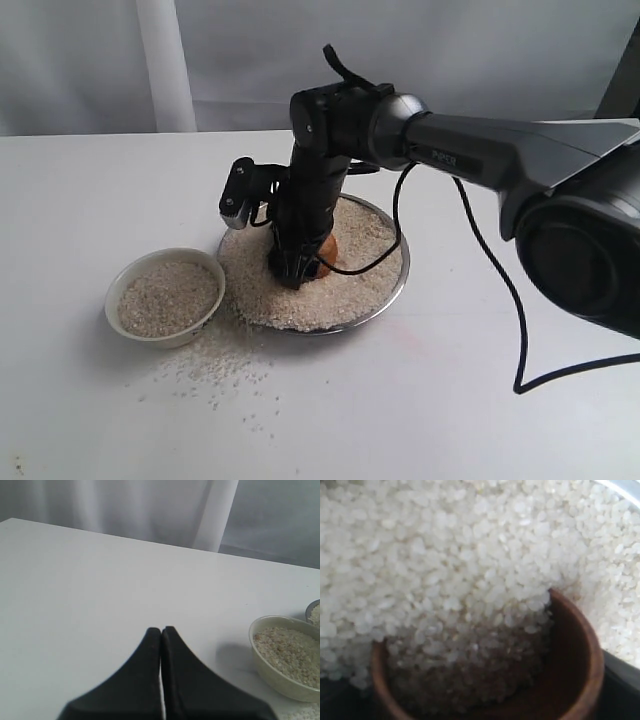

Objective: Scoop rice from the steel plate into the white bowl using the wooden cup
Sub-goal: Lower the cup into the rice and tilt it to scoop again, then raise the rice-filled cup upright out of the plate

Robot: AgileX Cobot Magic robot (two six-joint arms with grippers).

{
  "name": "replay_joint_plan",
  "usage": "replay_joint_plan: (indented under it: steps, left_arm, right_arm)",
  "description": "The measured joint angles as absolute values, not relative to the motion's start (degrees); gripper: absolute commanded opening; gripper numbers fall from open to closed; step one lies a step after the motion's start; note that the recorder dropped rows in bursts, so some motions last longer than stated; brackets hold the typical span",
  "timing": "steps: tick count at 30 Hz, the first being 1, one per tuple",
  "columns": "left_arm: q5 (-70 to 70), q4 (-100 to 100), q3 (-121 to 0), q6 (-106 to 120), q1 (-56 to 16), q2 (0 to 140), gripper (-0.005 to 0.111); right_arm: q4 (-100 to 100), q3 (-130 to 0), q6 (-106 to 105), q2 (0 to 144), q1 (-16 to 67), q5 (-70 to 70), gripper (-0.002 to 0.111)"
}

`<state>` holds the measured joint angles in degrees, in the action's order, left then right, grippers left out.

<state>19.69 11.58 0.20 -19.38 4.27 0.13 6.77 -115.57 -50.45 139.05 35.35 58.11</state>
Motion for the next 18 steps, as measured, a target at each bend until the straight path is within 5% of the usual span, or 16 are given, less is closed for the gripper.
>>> replay_joint_plan:
  steps: [18]
  left_arm:
    - [19.7,11.6,0.2,-19.4,4.3,0.1,0.000]
  right_arm:
    - [14.7,-114.8,-55.6,138.5,33.2,57.7,0.000]
